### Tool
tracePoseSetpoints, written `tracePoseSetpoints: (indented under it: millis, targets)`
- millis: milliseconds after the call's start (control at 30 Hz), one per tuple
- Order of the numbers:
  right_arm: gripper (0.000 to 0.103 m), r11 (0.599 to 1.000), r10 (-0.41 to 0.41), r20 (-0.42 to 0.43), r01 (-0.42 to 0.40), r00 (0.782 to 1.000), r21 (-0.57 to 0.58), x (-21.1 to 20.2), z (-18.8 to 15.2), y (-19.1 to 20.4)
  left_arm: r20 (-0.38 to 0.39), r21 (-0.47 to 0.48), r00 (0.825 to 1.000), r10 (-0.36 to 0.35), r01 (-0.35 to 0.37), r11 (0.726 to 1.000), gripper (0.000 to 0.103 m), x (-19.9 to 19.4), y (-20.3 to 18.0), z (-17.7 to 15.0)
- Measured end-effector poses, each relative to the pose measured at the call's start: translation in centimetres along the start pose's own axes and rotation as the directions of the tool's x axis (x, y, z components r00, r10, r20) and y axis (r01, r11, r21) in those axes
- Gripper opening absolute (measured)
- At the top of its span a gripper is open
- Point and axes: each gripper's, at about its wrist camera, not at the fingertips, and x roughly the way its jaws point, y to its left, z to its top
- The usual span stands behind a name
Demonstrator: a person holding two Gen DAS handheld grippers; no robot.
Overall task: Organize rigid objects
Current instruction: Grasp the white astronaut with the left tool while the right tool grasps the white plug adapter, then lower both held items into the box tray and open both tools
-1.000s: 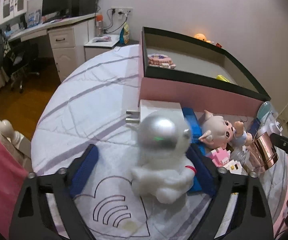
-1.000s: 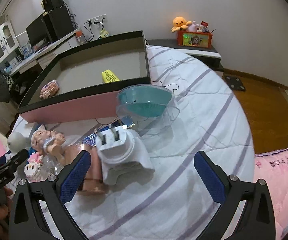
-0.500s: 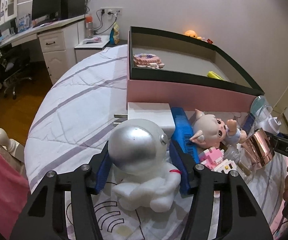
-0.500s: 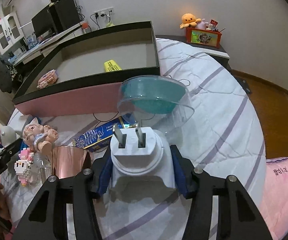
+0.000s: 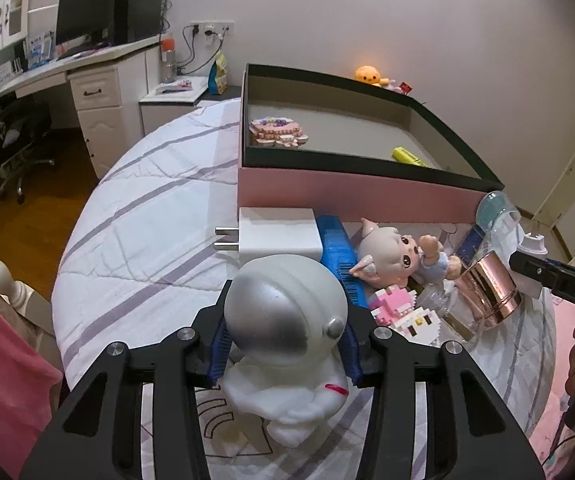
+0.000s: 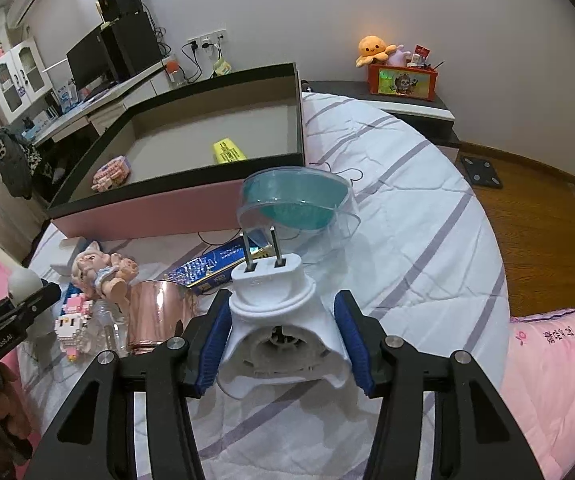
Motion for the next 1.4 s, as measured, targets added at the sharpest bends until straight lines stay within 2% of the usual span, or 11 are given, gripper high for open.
tracePoseSetpoints:
  millis: [367,667,833,967,1133,1400]
  targets:
    - [0.054,0.999,0.034,0.045,-0.033,0.998,-0.013,-2.2,1.2,0.7,0.051,0.027,0.998,-0.028,0.027,0.999,0.045,-2.4,-1.1,1.8]
    - [0.054,0.99,0.092,0.162,-0.073,0.982,-0.118,-4.1,7.3,4.0,0.134,0.078,0.988,-0.075,0.065,0.995,0.045,-3.3,-2.5,7.7]
    - [0.054,0.984,0.125,0.186,-0.098,0.974,-0.148,-2.6,11.5,5.7,0.151,0.086,0.982,-0.11,0.098,0.992,0.045,-1.7,-3.3,12.4]
    - [0.054,0.984,0.132,0.178,-0.107,0.975,-0.146,-0.5,13.7,6.1,0.147,0.098,0.983,-0.109,0.095,0.991,0.045,0.5,-4.2,14.8]
    - [0.054,0.987,0.118,0.129,-0.102,0.985,-0.12,3.1,15.1,5.7,0.108,0.109,0.989,-0.104,0.092,0.99,0.045,3.9,-5.3,16.5]
    - [0.054,0.993,0.086,0.049,-0.082,0.995,-0.079,7.7,15.4,4.8,0.033,0.114,0.996,-0.084,0.079,0.99,0.045,8.5,-6.2,16.9]
